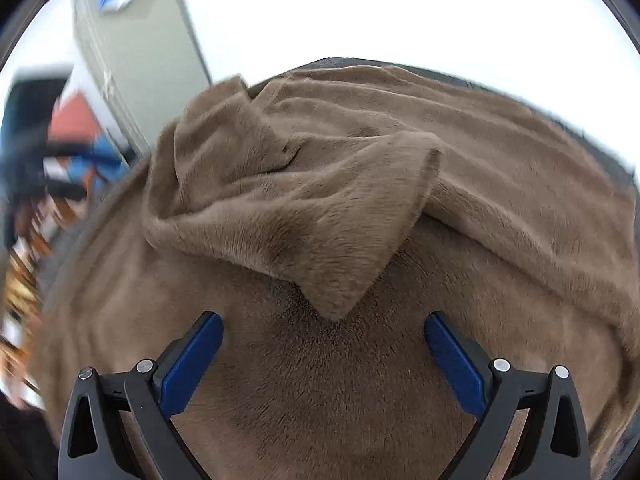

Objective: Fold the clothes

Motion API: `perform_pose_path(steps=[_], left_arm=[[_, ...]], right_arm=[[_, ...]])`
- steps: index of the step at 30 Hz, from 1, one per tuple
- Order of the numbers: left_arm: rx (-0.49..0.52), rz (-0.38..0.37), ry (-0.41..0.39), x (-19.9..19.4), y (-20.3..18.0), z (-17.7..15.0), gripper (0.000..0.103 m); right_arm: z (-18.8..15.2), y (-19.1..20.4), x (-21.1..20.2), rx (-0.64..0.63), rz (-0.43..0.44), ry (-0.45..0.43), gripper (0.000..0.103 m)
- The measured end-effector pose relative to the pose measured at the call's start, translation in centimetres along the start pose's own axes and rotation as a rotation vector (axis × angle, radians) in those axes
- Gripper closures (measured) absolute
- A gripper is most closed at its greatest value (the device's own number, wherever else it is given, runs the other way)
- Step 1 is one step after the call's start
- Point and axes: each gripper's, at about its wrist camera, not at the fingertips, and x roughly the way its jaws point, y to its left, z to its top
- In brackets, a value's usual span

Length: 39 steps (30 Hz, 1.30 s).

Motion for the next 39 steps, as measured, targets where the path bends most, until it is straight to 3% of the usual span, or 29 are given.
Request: perform_pose_path(steps=[3,6,9,13,16,18,21,24,27,30,34,37,39], left_arm=[[-0.099,0.001,-0.033,-1.4,2.0,-1.9,0.021],[-0.214,-0.020,-0.083,-3.2,3.9,-3.7,0.021],[-0.322,-0.093,-0.158,-4.2,4.9,-4.4,0.020],[-0.439,-0.195,-0.237,-4.8,5.5,-4.7,0.018],[-0.469,-0.215,-0.257,-4.8,5.3,-4.5,0.016],[-0.475,-0.206,-0.258,-4.7,5.0,-4.4,0.015],[-0.492,-0.190,-0.244,-3.8,5.0,-3.9,0.014],[-0.520,-0.192,-0.240,-2.5,5.3,-3.0,0.013],[-0.533,-0.139,-0.260,-1.3,5.8,-1.4,0.013],[-0.521,-0.029,-0.286,-0.6,5.9,0.4,0.013],[-0.495,0.069,-0.317,0.9,6.0,3.0,0.013],[-0.470,0.128,-0.312,2.7,5.9,5.0,0.013],[-0.453,0.135,-0.294,4.0,5.9,6.0,0.013]], right_arm=[[1.0,-2.4,-2.0,0.146,0.098,-0.053,0.001],[2.6,-3.9,-3.7,0.224,0.135,-0.114,0.001],[4.8,-4.4,-4.2,0.266,0.188,-0.134,0.005],[6.9,-4.6,-1.8,0.326,0.216,-0.069,0.048],[7.6,-4.9,1.0,0.358,0.157,0.002,0.049],[7.5,-5.2,2.3,0.387,0.175,0.017,0.049],[7.8,-4.7,2.7,0.366,0.186,0.007,0.074],[8.5,-3.6,2.9,0.300,0.148,0.010,0.078],[9.7,-3.2,1.5,0.231,0.117,-0.034,0.082],[12.2,-2.2,-3.9,0.143,0.075,-0.218,0.082],[14.1,-3.0,-12.4,0.094,-0.053,-0.451,0.082],[14.1,-5.7,-15.0,0.132,-0.176,-0.500,0.082],[13.3,-8.5,-14.6,0.201,-0.202,-0.457,0.082]])
